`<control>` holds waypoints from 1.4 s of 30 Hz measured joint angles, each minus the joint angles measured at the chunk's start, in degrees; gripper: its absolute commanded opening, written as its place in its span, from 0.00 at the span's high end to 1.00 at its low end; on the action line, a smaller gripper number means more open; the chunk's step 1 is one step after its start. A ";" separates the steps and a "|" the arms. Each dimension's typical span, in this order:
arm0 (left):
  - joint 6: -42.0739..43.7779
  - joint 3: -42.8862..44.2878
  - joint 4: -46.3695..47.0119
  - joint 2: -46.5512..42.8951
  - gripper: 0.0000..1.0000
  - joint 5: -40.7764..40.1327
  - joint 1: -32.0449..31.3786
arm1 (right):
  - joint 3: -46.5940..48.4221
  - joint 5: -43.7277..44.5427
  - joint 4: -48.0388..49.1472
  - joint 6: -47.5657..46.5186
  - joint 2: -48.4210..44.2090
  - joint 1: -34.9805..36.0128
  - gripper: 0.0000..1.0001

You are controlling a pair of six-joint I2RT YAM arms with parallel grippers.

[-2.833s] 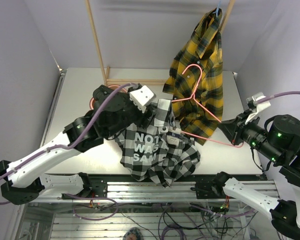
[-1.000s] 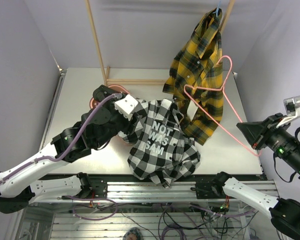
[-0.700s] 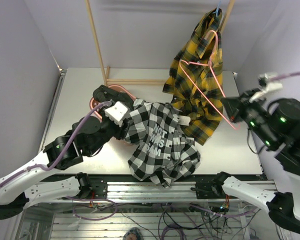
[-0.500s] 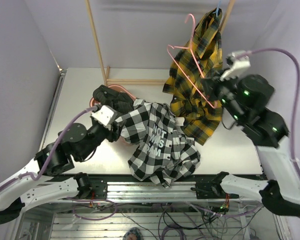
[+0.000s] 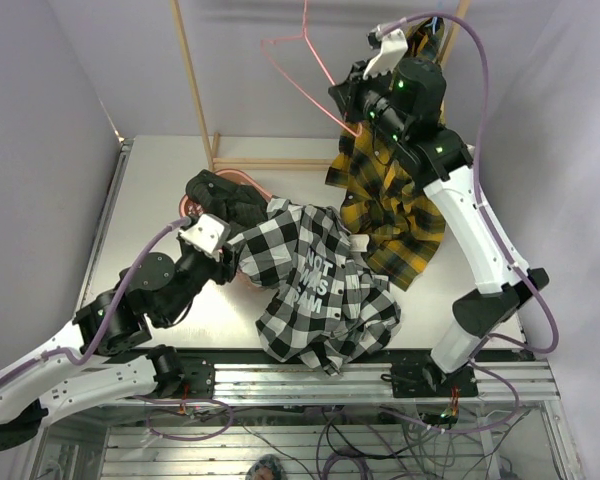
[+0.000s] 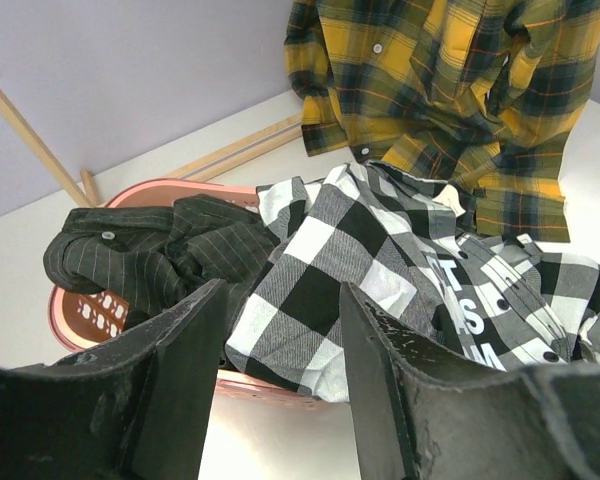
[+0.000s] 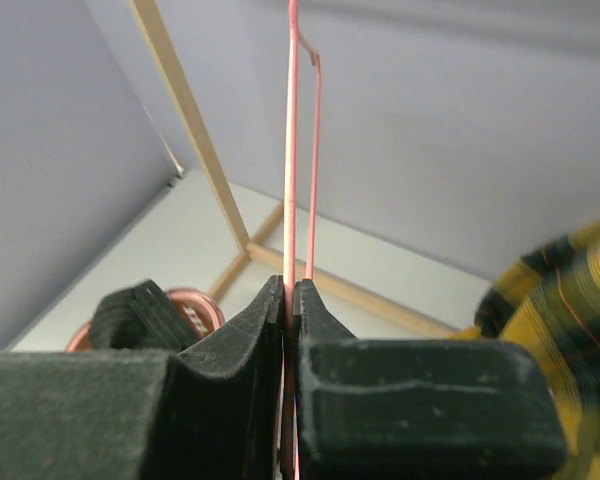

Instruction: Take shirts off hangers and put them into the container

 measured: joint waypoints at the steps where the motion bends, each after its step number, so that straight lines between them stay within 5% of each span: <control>1: -0.02 0.00 0.02 0.26 0.41 -0.02 0.00 | 1.86 -1.38 0.59 0.31 1.31 -0.46 1.00; 9: -0.37 0.00 0.00 2.16 0.43 0.07 0.00 | 12.79 -6.23 5.33 1.01 8.85 -1.07 1.00; 25: -1.07 -1.25 0.09 -0.22 0.43 -1.40 0.00 | 18.43 -10.71 10.54 4.87 20.57 -8.41 1.00; 26: -1.07 -1.36 0.09 -0.39 0.44 -1.60 0.00 | 18.32 -11.08 10.82 5.09 20.68 -8.41 0.95; 28: -1.09 -1.40 0.09 -0.55 0.43 -2.14 0.00 | 17.84 -11.82 11.41 5.35 20.68 -8.41 0.68; 34: -1.42 -1.46 0.07 -0.42 0.44 -2.58 0.00 | 4.59 -13.16 14.25 6.16 14.45 -8.31 0.31; 38: -1.49 -1.46 0.07 -0.31 0.45 -2.56 0.00 | -13.35 -13.18 15.80 6.12 1.99 -8.37 0.21; 40: -1.53 -1.46 0.07 -0.31 0.44 -2.51 0.00 | -22.01 -13.77 17.33 6.82 -5.44 -8.39 0.06; 42: -1.66 -1.46 0.07 -0.46 0.44 -2.47 0.00 | -31.63 -15.32 19.85 9.11 -14.32 -8.52 0.00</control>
